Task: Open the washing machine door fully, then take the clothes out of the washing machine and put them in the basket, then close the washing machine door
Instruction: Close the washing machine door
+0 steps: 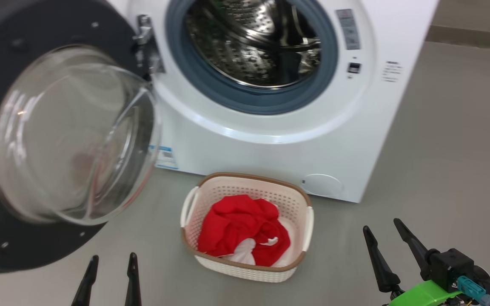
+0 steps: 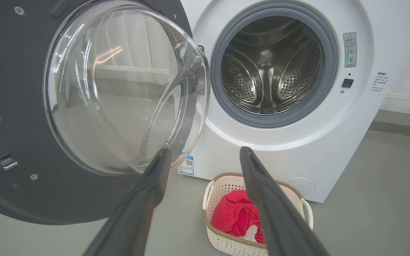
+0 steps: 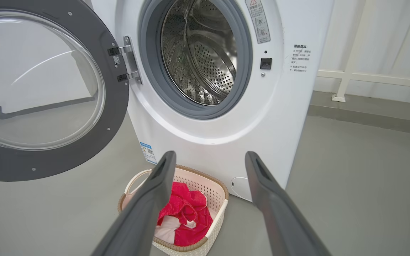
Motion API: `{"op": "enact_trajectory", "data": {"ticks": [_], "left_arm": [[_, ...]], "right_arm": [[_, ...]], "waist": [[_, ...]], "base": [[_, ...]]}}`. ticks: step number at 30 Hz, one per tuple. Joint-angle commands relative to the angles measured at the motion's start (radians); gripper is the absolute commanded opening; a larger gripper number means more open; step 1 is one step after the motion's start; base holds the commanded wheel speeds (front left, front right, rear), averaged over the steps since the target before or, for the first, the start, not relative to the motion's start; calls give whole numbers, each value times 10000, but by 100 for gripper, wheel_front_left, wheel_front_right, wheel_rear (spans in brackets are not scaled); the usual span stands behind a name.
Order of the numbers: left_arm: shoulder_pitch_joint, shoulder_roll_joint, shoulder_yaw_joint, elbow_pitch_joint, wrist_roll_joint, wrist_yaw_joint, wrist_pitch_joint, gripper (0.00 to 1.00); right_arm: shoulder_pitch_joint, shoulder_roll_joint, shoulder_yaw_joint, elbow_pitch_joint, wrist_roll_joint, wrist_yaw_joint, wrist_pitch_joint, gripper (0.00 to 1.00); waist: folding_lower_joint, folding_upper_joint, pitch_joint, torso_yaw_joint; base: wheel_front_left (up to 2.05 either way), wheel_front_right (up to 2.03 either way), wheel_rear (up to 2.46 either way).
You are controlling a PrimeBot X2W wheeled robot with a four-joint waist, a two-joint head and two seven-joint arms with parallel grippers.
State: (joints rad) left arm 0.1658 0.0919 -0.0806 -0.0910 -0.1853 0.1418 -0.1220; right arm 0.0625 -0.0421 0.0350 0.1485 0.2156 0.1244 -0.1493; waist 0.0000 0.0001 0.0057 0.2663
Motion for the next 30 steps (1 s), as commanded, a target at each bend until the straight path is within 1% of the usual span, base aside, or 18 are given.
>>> {"op": "enact_trajectory", "data": {"ticks": [1,7,14,20,30], "left_arm": [[-277,101,353,-272,-11,71,-80,100],[-228,115,320,-276,-69,105,-21,100],[-149,116,285,-283,-175,121,-1,100],[-119,115,230,-296,-215,147,11,100],[-102,154,178,-330,-297,179,4,100]], "right_arm": [[-235,-81,245,-230,-133,63,-23,100],[-195,-81,297,-186,-122,63,-46,100],[-141,-81,345,-191,-95,63,-25,100],[-142,-81,362,-160,-99,63,-12,100],[-177,-81,426,-111,-81,63,-51,100]], "waist": [[0,-1,-12,704],[0,-1,-80,1292],[0,-1,-127,1664],[0,-1,-101,1815],[0,-1,-33,1830]], "base": [[0,0,0],[0,0,0],[0,0,0],[0,0,0],[0,0,0]]}}
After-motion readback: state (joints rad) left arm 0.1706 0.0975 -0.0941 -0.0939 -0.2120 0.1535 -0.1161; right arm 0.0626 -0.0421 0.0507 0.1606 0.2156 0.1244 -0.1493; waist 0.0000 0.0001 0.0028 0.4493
